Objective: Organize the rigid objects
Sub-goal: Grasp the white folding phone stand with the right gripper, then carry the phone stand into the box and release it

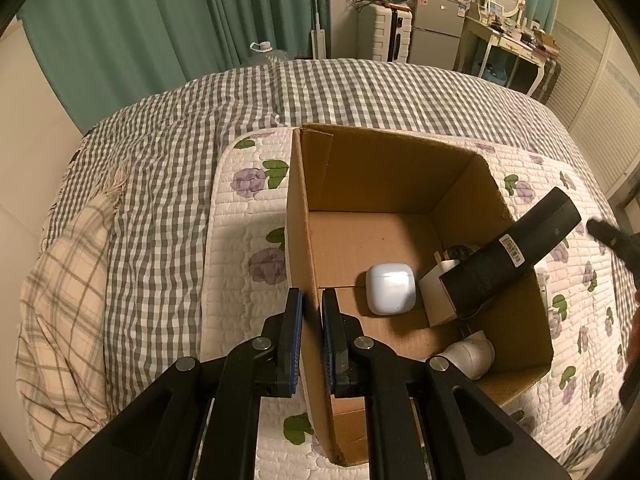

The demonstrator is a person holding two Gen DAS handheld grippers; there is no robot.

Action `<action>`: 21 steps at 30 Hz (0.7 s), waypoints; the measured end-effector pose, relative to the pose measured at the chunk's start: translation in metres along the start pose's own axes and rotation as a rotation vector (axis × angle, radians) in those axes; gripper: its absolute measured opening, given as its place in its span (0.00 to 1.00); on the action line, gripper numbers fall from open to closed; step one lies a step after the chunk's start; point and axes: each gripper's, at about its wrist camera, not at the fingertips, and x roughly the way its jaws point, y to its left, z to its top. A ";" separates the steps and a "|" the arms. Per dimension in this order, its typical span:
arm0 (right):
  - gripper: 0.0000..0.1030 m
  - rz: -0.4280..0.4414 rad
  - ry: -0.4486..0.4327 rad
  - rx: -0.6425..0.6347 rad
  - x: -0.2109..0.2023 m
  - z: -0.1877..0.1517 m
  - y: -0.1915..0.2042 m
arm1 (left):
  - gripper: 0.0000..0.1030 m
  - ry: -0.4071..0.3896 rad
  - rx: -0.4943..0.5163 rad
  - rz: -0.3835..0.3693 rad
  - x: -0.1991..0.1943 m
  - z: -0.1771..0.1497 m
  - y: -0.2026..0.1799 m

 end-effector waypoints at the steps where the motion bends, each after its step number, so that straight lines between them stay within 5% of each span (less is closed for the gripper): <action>1: 0.70 -0.014 0.010 0.012 0.003 -0.004 -0.006 | 0.08 -0.001 0.001 0.001 0.000 0.000 0.000; 11: 0.64 -0.053 0.220 -0.007 0.067 -0.084 -0.012 | 0.08 -0.006 0.012 0.011 0.000 -0.001 -0.001; 21: 0.67 -0.166 0.233 -0.095 0.096 -0.096 0.012 | 0.08 -0.004 0.016 0.012 0.001 -0.003 0.001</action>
